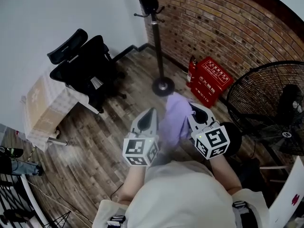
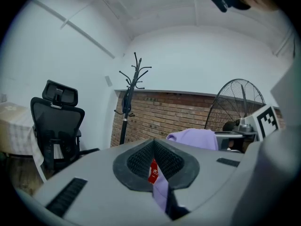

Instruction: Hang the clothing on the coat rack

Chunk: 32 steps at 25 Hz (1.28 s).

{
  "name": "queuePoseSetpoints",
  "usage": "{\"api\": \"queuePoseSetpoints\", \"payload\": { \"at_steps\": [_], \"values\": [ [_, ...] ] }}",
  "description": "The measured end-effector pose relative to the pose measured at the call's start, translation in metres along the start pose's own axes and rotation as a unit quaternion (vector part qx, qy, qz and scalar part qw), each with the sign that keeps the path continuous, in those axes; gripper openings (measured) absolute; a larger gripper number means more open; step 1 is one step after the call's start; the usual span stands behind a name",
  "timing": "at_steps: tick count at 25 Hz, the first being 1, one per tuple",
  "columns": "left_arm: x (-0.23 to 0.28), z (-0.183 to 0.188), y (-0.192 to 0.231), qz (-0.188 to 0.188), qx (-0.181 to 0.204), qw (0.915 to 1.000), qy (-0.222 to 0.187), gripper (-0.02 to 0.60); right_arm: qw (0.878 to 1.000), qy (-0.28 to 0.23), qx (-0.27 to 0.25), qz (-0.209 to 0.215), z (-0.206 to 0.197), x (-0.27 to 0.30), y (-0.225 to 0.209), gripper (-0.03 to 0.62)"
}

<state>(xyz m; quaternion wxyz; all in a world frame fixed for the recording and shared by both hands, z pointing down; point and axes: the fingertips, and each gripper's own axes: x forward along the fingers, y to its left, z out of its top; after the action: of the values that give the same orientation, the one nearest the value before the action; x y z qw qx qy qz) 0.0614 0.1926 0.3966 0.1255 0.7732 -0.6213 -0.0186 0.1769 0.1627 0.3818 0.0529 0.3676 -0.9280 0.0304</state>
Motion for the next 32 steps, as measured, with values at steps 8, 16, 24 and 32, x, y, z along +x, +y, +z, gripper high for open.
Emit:
{"api": "queuePoseSetpoints", "payload": {
  "at_steps": [8, 16, 24, 32],
  "values": [
    [0.007, -0.006, 0.009, 0.010, 0.001, 0.9999, 0.012, 0.004, 1.000, 0.001, 0.011, 0.006, 0.001, 0.013, -0.007, 0.016],
    [0.040, -0.003, 0.032, 0.003, -0.001, 0.9999, 0.015, 0.003, 1.000, 0.005, 0.009, -0.003, 0.001, 0.047, -0.022, 0.017],
    [0.094, 0.009, 0.073, -0.010, 0.006, 0.9997, 0.021, 0.004, 1.000, 0.004, 0.013, -0.026, 0.007, 0.102, -0.050, 0.017],
    [0.154, 0.038, 0.121, -0.025, 0.003, 0.9995, 0.021, 0.003, 0.999, 0.004, 0.009, -0.046, 0.027, 0.173, -0.076, 0.017]
  ]
}}
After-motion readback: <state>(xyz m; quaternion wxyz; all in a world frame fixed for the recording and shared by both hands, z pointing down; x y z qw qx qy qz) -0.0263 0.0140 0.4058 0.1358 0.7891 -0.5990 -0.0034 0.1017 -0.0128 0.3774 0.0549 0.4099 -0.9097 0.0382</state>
